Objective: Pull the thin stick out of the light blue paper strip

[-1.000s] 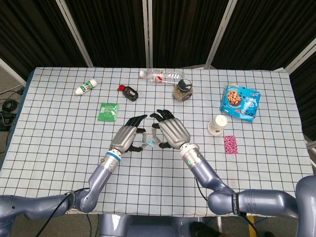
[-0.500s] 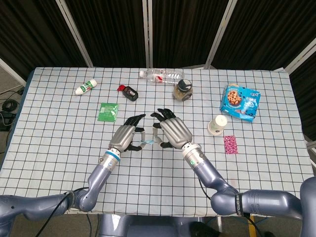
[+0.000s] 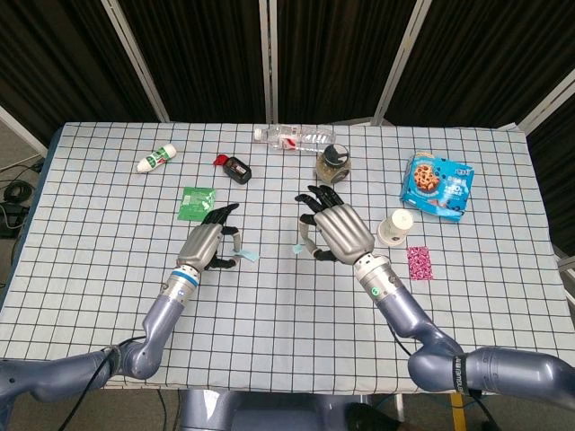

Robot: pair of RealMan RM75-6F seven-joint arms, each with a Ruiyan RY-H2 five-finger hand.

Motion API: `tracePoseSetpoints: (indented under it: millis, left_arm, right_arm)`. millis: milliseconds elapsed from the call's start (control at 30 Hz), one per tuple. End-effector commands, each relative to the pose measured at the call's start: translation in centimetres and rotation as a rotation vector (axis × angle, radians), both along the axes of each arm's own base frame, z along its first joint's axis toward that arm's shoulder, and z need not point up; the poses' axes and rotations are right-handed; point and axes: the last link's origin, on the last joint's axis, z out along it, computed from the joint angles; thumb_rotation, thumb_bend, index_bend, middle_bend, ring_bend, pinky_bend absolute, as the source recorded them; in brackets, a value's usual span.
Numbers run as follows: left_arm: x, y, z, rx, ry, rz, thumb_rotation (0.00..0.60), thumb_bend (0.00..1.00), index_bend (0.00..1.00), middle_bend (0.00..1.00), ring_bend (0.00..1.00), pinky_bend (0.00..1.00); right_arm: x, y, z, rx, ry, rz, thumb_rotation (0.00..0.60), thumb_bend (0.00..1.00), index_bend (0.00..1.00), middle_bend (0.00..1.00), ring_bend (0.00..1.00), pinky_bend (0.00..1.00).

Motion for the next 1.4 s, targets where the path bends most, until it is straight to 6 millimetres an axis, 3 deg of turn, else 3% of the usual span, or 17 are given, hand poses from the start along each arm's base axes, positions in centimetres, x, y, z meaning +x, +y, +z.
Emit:
tracePoseSetpoints:
  millis: [33,67,167,233,300,367,400,467,567,733,767,900,967,1067,1200,1400]
  left_arm:
    - [-1.3,0.1,0.8,0.022,0.029,0.000,0.600,0.64,0.68,0.00,0.00,0.00]
    - [-2.3,0.0,1.6,0.045,0.065,-0.008,0.600,0.64,0.68,0.00,0.00,0.00]
    - [-3.5,-0.4,2.4,0.053,0.088,-0.016,0.600,0.64,0.67,0.00,0.00,0.00]
    - [-3.9,-0.6,2.6,0.047,0.079,-0.010,0.600,0.56,0.61,0.00,0.00,0.00]
    - [-4.2,-0.8,3.0,0.037,0.063,-0.003,0.600,0.27,0.44,0.00,0.00,0.00]
    - [-4.3,-0.9,3.2,0.039,0.066,-0.009,0.600,0.06,0.24,0.00,0.00,0.00]
    - [-4.4,-1.0,3.4,0.042,0.070,-0.013,0.600,0.01,0.12,0.00,0.00,0.00]
    - [-4.5,-1.0,3.7,0.049,0.073,-0.019,0.600,0.00,0.01,0.00,0.00,0.00]
    - [-4.7,-1.2,4.2,0.059,0.076,-0.026,0.600,0.00,0.00,0.00,0.00,0.00]
    - [-5.4,-1.6,6.0,0.094,0.076,-0.029,0.600,0.00,0.00,0.00,0.00,0.00]
    - [-6.4,-1.8,8.5,0.176,0.085,-0.026,0.600,0.00,0.00,0.00,0.00,0.00]
    - [-7.7,-2.9,11.2,0.229,0.117,-0.011,0.600,0.00,0.00,0.00,0.00,0.00]
    - [-9.6,-4.3,14.5,0.292,0.202,0.041,0.600,0.00,0.00,0.00,0.00,0.00]
    - [-10.9,-6.7,17.6,0.339,0.259,0.067,0.600,0.00,0.00,0.00,0.00,0.00]
    - [-12.2,-9.7,19.8,0.375,0.280,0.077,0.600,0.00,0.00,0.00,0.00,0.00]
    - [-13.7,-13.3,20.9,0.400,0.306,0.087,0.600,0.00,0.00,0.00,0.00,0.00]
  right_arm:
    - [-1.7,0.0,0.3,-0.008,0.024,-0.015,0.600,0.42,0.80,0.16,0.00,0.00]
    - [-3.4,0.0,0.2,-0.006,0.051,-0.043,0.600,0.42,0.80,0.16,0.00,0.00]
    - [-5.1,0.1,-0.1,0.003,0.054,-0.058,0.600,0.42,0.80,0.16,0.00,0.00]
    - [-5.9,0.2,-0.3,0.012,0.065,-0.064,0.600,0.42,0.78,0.16,0.00,0.00]
    - [-6.9,0.4,-0.5,0.029,0.119,-0.047,0.600,0.39,0.68,0.14,0.00,0.00]
    - [-7.4,0.5,-0.3,0.031,0.145,-0.035,0.600,0.21,0.47,0.10,0.00,0.00]
    - [-7.6,0.5,-0.3,0.030,0.153,-0.032,0.600,0.12,0.37,0.08,0.00,0.00]
    - [-8.0,0.7,0.0,0.028,0.164,-0.027,0.600,0.00,0.20,0.05,0.00,0.00]
    - [-8.5,1.0,0.4,0.027,0.159,-0.031,0.600,0.00,0.11,0.01,0.00,0.00]
    - [-9.7,1.8,2.1,0.005,0.127,-0.051,0.600,0.00,0.10,0.00,0.00,0.00]
    - [-11.3,2.6,4.6,-0.090,0.173,-0.032,0.600,0.00,0.10,0.00,0.00,0.00]
    - [-13.3,4.2,6.6,-0.166,0.212,0.015,0.600,0.00,0.13,0.00,0.00,0.00]
    - [-16.1,5.6,9.0,-0.234,0.237,-0.005,0.600,0.00,0.14,0.01,0.00,0.00]
    - [-19.1,7.4,11.3,-0.294,0.242,-0.045,0.600,0.00,0.14,0.00,0.00,0.00]
    - [-21.4,9.4,13.0,-0.323,0.214,-0.110,0.600,0.00,0.14,0.00,0.00,0.00]
    - [-22.9,12.0,14.0,-0.358,0.202,-0.197,0.600,0.00,0.11,0.00,0.00,0.00]
